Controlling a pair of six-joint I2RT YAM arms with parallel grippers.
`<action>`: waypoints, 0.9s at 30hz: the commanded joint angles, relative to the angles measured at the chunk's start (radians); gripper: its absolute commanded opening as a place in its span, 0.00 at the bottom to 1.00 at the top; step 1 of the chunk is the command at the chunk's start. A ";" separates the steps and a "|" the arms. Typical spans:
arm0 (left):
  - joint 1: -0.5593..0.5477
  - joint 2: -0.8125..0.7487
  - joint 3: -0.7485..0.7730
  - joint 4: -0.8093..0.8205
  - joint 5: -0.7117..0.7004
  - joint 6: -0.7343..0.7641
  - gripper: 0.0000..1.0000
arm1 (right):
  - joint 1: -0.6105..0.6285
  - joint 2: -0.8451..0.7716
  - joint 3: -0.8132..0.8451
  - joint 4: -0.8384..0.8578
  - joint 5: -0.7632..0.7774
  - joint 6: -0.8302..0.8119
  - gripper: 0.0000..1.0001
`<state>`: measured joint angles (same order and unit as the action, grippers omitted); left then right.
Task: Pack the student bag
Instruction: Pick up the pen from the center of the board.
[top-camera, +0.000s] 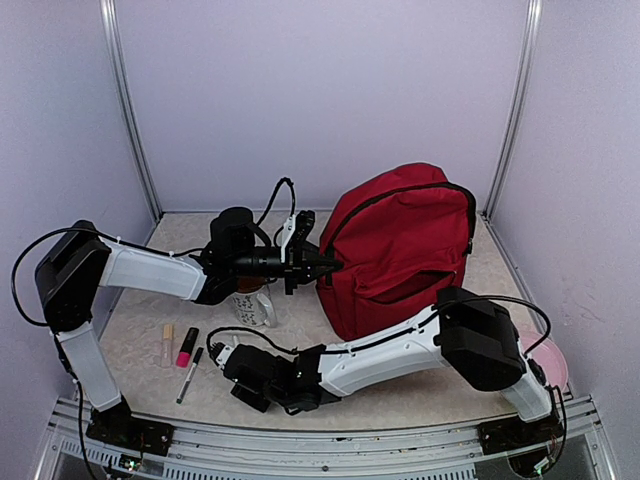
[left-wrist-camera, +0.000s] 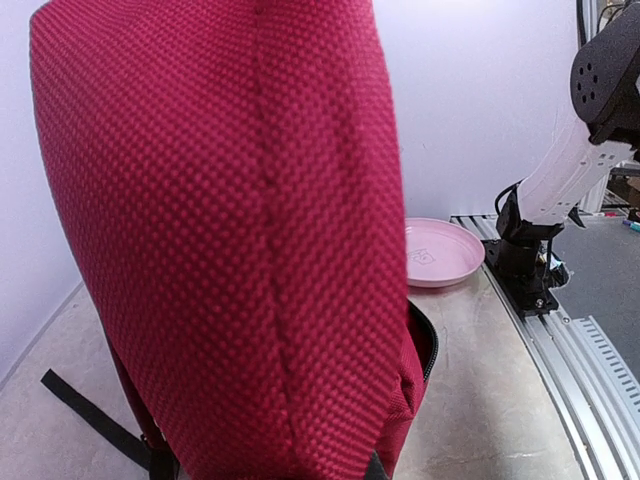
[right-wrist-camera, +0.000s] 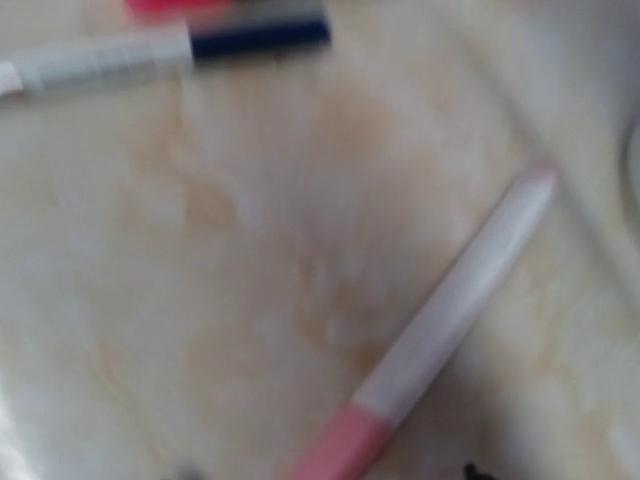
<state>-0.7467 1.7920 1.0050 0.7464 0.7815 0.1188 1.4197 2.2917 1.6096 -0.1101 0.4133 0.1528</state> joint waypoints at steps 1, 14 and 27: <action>-0.002 -0.016 0.022 -0.016 0.023 0.021 0.00 | -0.045 0.042 0.038 -0.057 -0.021 0.092 0.64; -0.003 -0.021 0.007 -0.006 0.023 0.027 0.00 | -0.083 0.085 0.077 -0.119 -0.188 0.151 0.33; -0.003 -0.022 0.003 0.004 0.024 0.023 0.00 | -0.082 -0.043 -0.093 -0.218 -0.145 0.242 0.09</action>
<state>-0.7471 1.7920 1.0050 0.7441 0.7826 0.1356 1.3441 2.2765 1.5837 -0.1631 0.2615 0.3660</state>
